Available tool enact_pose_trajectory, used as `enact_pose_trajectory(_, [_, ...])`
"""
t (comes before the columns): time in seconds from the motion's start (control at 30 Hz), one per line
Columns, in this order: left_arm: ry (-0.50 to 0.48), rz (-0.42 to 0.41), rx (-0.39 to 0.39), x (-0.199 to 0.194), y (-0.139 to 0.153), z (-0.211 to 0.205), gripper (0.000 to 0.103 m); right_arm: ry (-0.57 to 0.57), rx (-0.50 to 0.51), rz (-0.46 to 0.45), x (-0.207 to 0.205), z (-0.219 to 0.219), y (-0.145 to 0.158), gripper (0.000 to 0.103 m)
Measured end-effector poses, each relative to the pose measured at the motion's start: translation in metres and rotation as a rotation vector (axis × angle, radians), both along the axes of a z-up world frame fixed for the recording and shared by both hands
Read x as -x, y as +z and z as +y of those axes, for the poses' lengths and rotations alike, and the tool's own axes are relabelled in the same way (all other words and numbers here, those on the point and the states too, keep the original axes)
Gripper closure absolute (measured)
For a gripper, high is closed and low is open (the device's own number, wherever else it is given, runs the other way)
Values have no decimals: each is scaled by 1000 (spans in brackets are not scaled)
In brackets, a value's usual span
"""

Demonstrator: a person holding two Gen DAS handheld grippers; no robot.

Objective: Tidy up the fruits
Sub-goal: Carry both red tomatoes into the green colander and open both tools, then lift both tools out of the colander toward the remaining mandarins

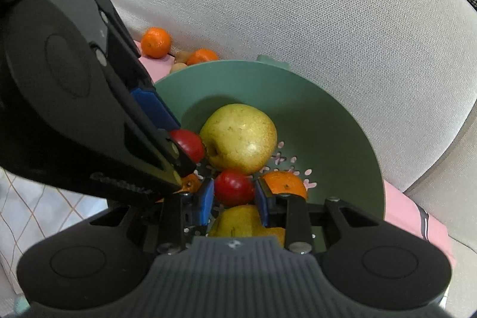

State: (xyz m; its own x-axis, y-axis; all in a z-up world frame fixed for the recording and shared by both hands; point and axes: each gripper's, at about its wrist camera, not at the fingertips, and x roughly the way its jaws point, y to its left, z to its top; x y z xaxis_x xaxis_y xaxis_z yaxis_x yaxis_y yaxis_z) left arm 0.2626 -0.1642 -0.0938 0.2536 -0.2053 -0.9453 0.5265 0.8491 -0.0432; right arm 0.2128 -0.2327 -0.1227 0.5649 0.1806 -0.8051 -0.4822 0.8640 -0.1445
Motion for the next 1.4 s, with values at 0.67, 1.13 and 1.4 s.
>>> enact_pose_trajectory(0.67, [48, -96, 98, 29, 37, 21, 53, -107, -18, -46, 14, 0, 16, 41])
enact_pose_trajectory(1.13, [185, -203, 120, 49, 69, 75, 52, -244, -149, -94, 34, 12, 44, 34])
enact_pose_trajectory(1.4, [262, -257, 130, 57, 84, 111, 52, -241, -228, -85, 39, 42, 59, 33])
